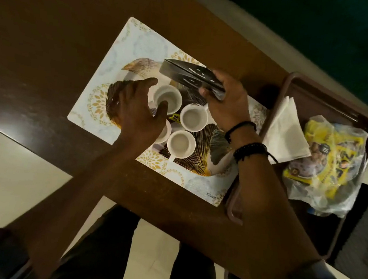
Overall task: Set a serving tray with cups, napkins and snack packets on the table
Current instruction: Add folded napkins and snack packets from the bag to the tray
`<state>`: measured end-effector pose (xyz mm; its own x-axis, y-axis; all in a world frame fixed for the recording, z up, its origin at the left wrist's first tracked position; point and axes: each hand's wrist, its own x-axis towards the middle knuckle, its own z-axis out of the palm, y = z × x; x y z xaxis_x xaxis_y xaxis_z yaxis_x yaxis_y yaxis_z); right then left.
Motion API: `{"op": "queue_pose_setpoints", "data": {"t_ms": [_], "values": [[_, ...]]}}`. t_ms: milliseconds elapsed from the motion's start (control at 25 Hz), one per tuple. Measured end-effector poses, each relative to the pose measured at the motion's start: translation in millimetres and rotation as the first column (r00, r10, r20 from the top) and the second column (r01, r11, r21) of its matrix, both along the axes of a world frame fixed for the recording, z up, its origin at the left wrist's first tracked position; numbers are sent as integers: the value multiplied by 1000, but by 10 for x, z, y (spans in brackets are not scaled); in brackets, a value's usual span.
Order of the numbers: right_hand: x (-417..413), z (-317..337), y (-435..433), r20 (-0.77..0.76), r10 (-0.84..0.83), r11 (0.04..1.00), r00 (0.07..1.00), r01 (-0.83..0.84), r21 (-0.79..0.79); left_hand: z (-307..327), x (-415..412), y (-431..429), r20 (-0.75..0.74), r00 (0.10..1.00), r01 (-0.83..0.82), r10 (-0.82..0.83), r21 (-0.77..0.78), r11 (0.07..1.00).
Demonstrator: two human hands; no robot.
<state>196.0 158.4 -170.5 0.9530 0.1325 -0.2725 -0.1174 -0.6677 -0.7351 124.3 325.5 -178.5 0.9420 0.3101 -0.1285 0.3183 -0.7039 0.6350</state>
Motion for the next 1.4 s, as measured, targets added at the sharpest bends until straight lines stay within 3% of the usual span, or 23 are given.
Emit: {"op": "queue_pose_setpoints", "data": {"t_ms": [240,400,680,760,800,840,880,960,1040,1080,1160,1280,1400], "values": [[77,-244,212,-74,118,992,990,-120,-32,-142,83,117,-102,986,123,-135,-113,986],[-82,-287,79,-141,78,995,987,-85,-47,-188,33,75,-126,973,161,-193,-225,961],[-155,-233,80,-232,43,995,972,-64,-82,-188,42,95,-144,966,178,-214,-231,957],[-258,-136,40,-195,-88,995,977,76,-68,-123,28,58,-102,977,174,-190,-146,974],[-338,-78,-2,-113,-238,971,965,234,-43,-70,17,26,-69,983,162,-169,-95,982],[-429,-24,-67,-4,-428,904,904,428,-16,-8,3,-13,-40,988,147,-149,-58,987],[-534,5,-164,101,-616,786,781,618,16,51,-16,-61,-16,991,134,-135,-36,990],[-747,-32,-496,154,-876,469,456,882,56,156,-62,-187,-6,991,132,-132,-47,990],[-922,-190,-868,-136,-970,199,202,979,39,223,-108,-337,-38,987,148,-153,-119,982],[-986,-273,-1019,-326,-936,126,133,991,44,240,-140,-417,-51,985,156,-164,-135,979],[-1047,-437,-1229,-490,-866,81,102,995,63,255,-220,-571,-62,982,170,-180,-133,976],[-1001,-561,-1337,-482,-868,134,118,991,2,272,-340,-760,-38,976,208,-213,-113,972],[-939,-515,-1338,-588,-802,138,103,990,-15,298,-441,-828,10,970,241,-241,-80,967]]}}
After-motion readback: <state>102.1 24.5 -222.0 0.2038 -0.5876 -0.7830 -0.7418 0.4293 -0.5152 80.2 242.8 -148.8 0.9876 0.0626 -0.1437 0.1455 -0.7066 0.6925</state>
